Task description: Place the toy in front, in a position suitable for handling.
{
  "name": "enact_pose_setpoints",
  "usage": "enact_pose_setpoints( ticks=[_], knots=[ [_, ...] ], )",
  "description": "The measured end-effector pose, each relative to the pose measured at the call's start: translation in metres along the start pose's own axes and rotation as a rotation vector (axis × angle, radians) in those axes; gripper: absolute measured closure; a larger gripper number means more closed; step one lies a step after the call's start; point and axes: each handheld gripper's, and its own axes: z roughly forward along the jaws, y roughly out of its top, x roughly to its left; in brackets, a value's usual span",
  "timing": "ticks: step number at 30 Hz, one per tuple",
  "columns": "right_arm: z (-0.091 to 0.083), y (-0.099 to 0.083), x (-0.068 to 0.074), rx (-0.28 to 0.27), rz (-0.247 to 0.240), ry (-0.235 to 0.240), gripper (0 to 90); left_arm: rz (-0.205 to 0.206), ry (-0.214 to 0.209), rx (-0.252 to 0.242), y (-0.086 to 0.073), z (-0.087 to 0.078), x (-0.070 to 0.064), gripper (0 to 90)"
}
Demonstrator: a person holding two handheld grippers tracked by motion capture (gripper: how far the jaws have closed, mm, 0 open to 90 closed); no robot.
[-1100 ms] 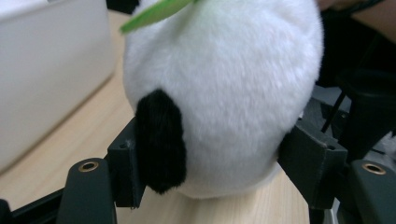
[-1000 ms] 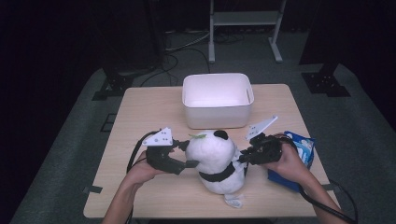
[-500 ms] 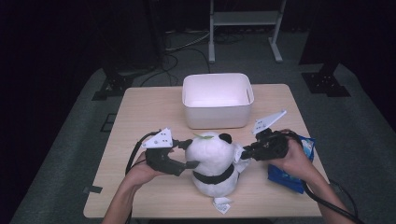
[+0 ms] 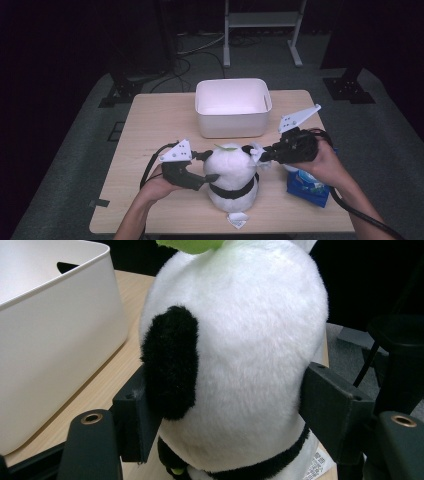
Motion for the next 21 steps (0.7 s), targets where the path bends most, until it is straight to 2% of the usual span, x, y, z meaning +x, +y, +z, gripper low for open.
enact_pose_setpoints(
  ticks=[9, 16, 21],
  knots=[
    [0.013, 0.028, 0.005, 0.049, -0.058, 0.015, 79.4, 0.005, 0.004, 0.008, 0.000, 0.001, -0.001, 29.5],
    [0.016, 0.044, 0.005, 0.073, -0.070, 0.014, 79.4, 0.009, 0.004, 0.007, 0.000, 0.001, -0.001, 29.5],
    [0.020, 0.055, 0.005, 0.085, -0.083, 0.030, 79.4, 0.017, 0.004, 0.010, 0.001, 0.002, -0.003, 29.5]
  ],
)
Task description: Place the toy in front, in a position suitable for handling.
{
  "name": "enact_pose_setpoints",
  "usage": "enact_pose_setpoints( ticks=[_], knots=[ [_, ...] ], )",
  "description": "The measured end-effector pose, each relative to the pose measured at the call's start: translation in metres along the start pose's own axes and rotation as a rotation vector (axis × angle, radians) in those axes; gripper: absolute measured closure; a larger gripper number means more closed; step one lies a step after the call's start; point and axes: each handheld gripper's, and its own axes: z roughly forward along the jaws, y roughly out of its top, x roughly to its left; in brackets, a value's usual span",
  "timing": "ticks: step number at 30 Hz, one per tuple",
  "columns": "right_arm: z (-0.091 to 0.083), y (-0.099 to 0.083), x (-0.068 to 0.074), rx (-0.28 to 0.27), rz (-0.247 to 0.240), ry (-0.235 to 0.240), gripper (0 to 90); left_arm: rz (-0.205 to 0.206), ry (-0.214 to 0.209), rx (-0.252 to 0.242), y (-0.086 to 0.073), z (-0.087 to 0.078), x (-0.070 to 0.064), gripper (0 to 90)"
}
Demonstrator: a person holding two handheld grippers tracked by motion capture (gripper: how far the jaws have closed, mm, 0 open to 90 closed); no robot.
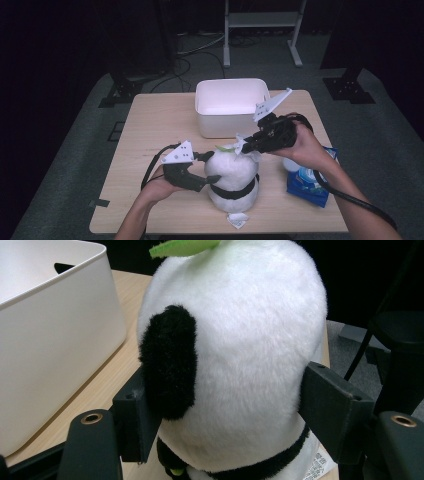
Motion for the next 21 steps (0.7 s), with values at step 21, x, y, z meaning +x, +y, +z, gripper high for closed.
enact_pose_setpoints(
  ticks=[21],
  knots=[
    [0.036, 0.050, 0.015, 0.102, -0.089, 0.039, 79.4, 0.024, -0.006, -0.005, 0.003, 0.004, -0.007, 29.4]
  ],
)
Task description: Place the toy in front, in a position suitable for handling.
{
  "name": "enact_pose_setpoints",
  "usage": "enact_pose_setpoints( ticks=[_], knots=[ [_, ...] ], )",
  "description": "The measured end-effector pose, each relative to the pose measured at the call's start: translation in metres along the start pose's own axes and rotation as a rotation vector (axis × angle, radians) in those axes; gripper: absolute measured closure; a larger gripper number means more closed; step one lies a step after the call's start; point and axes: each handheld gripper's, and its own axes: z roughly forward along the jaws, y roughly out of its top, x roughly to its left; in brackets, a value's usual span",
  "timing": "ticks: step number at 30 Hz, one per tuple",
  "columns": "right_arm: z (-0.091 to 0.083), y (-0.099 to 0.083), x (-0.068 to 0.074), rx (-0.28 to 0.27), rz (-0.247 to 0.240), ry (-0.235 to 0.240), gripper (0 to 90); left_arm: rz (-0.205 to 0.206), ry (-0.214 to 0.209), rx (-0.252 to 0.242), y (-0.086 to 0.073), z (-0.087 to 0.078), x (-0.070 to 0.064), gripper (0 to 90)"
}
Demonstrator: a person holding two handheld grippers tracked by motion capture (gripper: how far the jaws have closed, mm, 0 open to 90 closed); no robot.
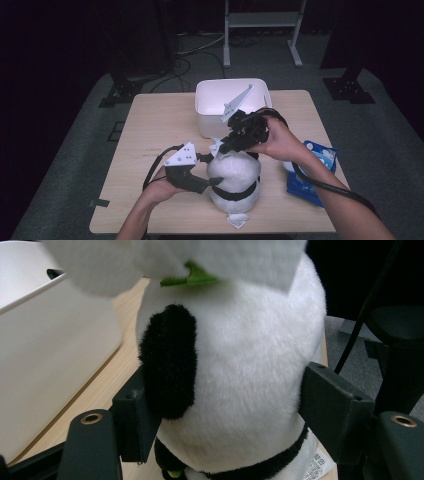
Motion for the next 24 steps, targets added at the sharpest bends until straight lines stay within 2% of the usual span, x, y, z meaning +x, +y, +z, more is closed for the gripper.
enact_pose_setpoints(
  ticks=[5, 7, 13, 18, 23, 24],
  knots=[
    [0.012, 0.008, 0.005, 0.029, -0.025, 0.019, 79.3, 0.003, 0.000, 0.004, 0.000, -0.001, 0.000, 29.4],
    [0.016, 0.009, 0.006, 0.049, -0.034, 0.012, 79.2, -0.002, 0.000, 0.002, -0.001, -0.001, 0.000, 29.3],
    [0.008, 0.004, 0.005, 0.063, -0.023, -0.017, 79.2, 0.001, 0.005, 0.003, 0.002, 0.000, 0.000, 27.4],
    [0.002, -0.007, 0.003, 0.074, 0.002, -0.042, 79.5, -0.024, 0.018, 0.024, 0.002, 0.003, 0.001, 19.6],
    [-0.001, -0.020, 0.002, 0.069, 0.018, -0.056, 80.0, -0.053, 0.000, 0.038, -0.005, 0.011, 0.004, 14.3],
    [-0.002, -0.022, 0.002, 0.075, 0.017, -0.065, 80.0, -0.074, -0.016, 0.042, -0.010, 0.018, 0.005, 12.8]
  ],
)
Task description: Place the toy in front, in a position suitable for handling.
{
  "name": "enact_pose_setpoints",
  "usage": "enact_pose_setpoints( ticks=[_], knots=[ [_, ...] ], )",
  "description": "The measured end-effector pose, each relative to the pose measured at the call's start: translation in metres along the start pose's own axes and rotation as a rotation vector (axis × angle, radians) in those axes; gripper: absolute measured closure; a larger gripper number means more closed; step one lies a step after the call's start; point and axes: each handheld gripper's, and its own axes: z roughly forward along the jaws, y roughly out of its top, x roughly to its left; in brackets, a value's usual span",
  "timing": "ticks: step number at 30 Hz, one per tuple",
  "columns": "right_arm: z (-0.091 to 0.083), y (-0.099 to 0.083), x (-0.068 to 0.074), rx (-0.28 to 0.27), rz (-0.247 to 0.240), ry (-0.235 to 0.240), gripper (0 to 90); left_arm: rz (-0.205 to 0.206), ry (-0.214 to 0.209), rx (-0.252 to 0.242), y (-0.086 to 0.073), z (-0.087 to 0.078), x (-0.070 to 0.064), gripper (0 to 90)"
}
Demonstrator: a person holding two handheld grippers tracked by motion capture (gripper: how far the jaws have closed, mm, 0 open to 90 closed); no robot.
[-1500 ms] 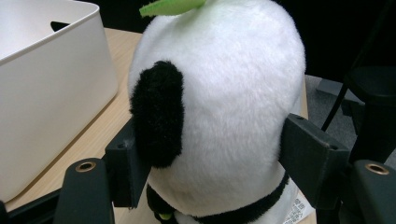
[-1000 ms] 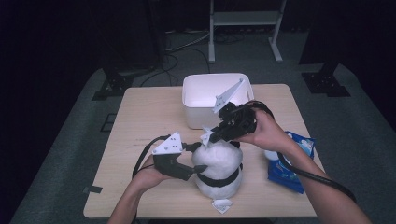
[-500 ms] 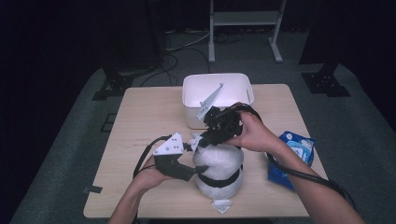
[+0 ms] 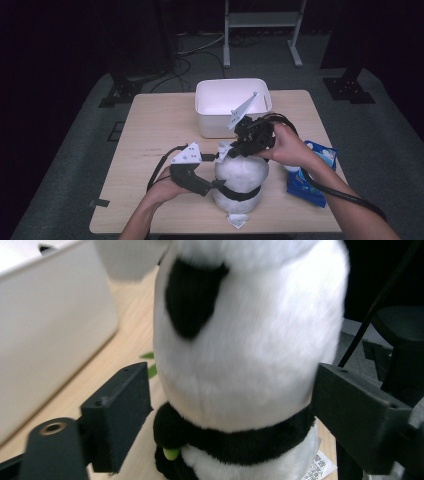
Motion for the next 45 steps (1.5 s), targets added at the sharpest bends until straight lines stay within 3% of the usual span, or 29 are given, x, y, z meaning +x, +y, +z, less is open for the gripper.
enact_pose_setpoints(
  ticks=[5, 6, 8, 12, 22, 25, 28, 36, 38, 43, 45],
  knots=[
    [0.000, -0.006, 0.003, -0.006, 0.001, 0.012, 80.1, -0.038, -0.076, -0.031, -0.008, 0.014, 0.003, 8.9],
    [0.000, -0.006, 0.004, -0.012, -0.007, 0.011, 80.1, -0.037, -0.093, -0.038, -0.009, 0.015, 0.004, 10.5],
    [-0.001, -0.006, 0.005, -0.012, -0.013, 0.003, 80.0, -0.039, -0.100, -0.059, -0.010, 0.015, 0.004, 22.3],
    [-0.003, -0.008, 0.005, -0.047, 0.007, 0.003, 80.0, -0.050, -0.081, -0.076, -0.008, 0.010, 0.004, 36.6],
    [-0.005, -0.001, 0.004, -0.132, 0.006, 0.003, 79.7, -0.007, -0.029, -0.058, -0.001, -0.016, 0.008, 40.2],
    [-0.007, 0.000, 0.006, -0.130, 0.002, 0.007, 79.7, 0.011, -0.022, -0.044, 0.002, -0.020, 0.005, 40.4],
    [-0.008, 0.004, 0.011, -0.089, -0.024, -0.021, 79.3, 0.029, -0.011, -0.014, 0.004, -0.017, 0.001, 40.6],
    [-0.011, 0.019, 0.020, -0.082, -0.078, -0.035, 78.9, 0.053, -0.013, -0.016, 0.009, -0.010, -0.004, 39.5],
    [-0.007, 0.018, 0.019, -0.046, -0.079, -0.036, 78.8, 0.043, -0.013, -0.010, 0.008, -0.009, -0.004, 37.1],
    [-0.009, 0.005, 0.015, -0.039, -0.059, -0.031, 78.8, 0.032, -0.019, -0.019, 0.007, -0.004, -0.004, 25.7],
    [-0.011, -0.001, 0.014, -0.023, -0.044, -0.042, 78.8, 0.038, 0.002, -0.007, 0.007, -0.003, -0.004, 20.5]
  ],
)
